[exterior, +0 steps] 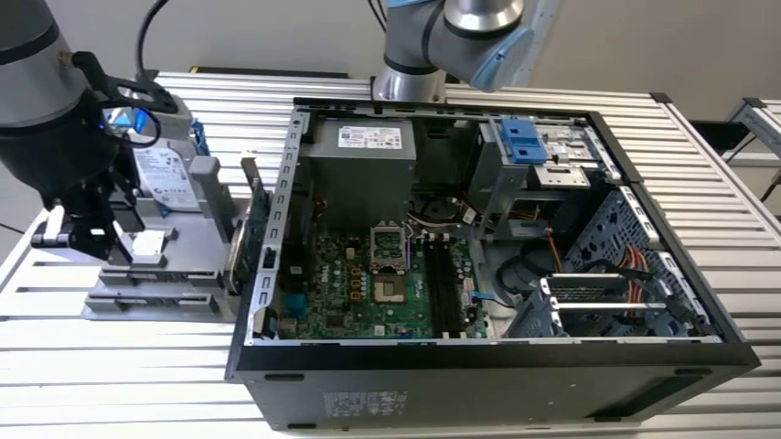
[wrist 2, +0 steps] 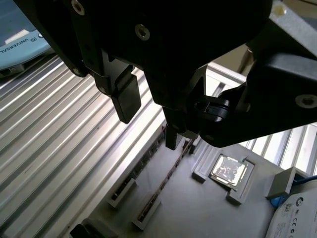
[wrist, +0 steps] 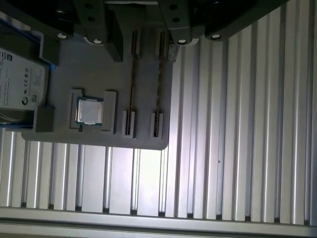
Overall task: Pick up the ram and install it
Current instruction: 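Pick up the ram and move it above insertion slot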
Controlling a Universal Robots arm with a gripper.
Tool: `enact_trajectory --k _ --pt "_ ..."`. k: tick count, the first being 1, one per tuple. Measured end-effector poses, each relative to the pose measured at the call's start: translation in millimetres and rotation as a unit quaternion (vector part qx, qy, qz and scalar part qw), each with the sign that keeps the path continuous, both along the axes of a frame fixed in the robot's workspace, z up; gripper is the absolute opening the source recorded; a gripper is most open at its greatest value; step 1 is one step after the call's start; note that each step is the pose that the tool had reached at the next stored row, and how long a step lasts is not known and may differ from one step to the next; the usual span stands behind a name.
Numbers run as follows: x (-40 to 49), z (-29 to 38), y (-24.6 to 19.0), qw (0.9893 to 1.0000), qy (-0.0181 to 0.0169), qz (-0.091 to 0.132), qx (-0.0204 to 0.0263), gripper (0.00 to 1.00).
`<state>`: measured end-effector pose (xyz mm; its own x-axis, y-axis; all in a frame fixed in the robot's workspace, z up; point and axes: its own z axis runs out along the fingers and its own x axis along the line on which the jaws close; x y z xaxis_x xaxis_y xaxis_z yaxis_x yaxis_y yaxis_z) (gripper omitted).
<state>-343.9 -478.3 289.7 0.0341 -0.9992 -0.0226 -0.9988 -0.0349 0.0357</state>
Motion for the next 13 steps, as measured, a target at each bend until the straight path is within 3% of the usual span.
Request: enact_trajectory --k 13 --pt "0.0 -10.4 0.5 1.0000 0.0000 0.000 0.0000 1.00"
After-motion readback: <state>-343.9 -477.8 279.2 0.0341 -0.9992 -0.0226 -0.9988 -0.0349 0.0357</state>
